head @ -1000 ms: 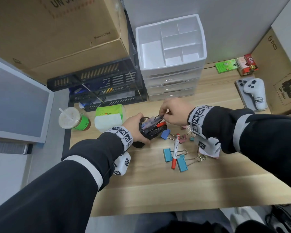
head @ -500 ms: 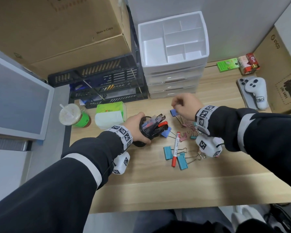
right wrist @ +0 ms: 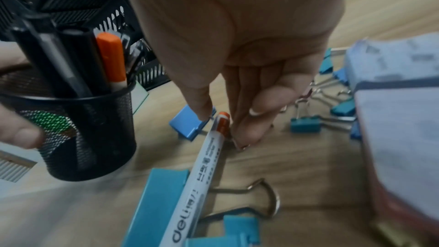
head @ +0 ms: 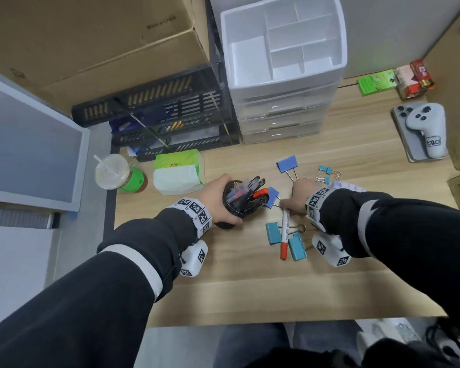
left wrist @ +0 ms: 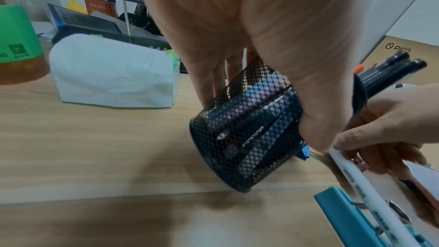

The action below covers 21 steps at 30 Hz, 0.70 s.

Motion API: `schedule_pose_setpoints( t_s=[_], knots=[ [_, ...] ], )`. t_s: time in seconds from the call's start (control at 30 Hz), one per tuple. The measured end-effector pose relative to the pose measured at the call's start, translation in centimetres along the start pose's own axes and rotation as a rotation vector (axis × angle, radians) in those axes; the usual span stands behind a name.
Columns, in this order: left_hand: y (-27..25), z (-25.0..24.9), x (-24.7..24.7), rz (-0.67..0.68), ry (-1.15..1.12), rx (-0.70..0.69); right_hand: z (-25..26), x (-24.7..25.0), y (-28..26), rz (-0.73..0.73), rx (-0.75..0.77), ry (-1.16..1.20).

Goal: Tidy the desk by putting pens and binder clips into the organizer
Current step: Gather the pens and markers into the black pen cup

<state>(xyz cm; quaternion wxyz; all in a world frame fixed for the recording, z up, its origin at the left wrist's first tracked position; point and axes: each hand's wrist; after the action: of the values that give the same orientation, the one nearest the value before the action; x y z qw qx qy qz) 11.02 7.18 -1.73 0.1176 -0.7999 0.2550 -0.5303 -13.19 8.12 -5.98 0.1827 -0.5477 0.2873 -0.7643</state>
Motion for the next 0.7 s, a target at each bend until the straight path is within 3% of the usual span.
schedule_pose_setpoints(
  t_s=[0.27, 0.47, 0.57, 0.7],
  knots=[
    [0.1, 0.3, -0.1, -0.008, -0.050, 0.005, 0.4, 0.3, 0.0, 0.030, -0.112, 0.162],
    [0.5, 0.6, 0.3, -0.001, -0.086, 0.107, 0.3, 6.4, -0.6, 0.093, 0.064, 0.595],
    [0.7, 0.7, 0.9, -0.024, -0.113, 0.164, 0.3, 9.7, -0.7, 0.102, 0.150, 0.687],
    [0.9, 0.0, 1.7, -0.013, -0.091, 0.126, 1.4, 11.9, -1.2, -0.010, 0.196, 0.861]
  ],
)
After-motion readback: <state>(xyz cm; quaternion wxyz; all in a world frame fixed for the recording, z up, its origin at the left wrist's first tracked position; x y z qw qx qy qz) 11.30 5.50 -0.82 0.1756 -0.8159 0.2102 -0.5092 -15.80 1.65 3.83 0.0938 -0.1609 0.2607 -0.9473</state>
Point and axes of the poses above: each hand's wrist, its own y-axis towards the middle knuckle, its own x-axis out of the back of the hand, z = x × y, and after that the axes turned 5 degrees about -z, right-handed
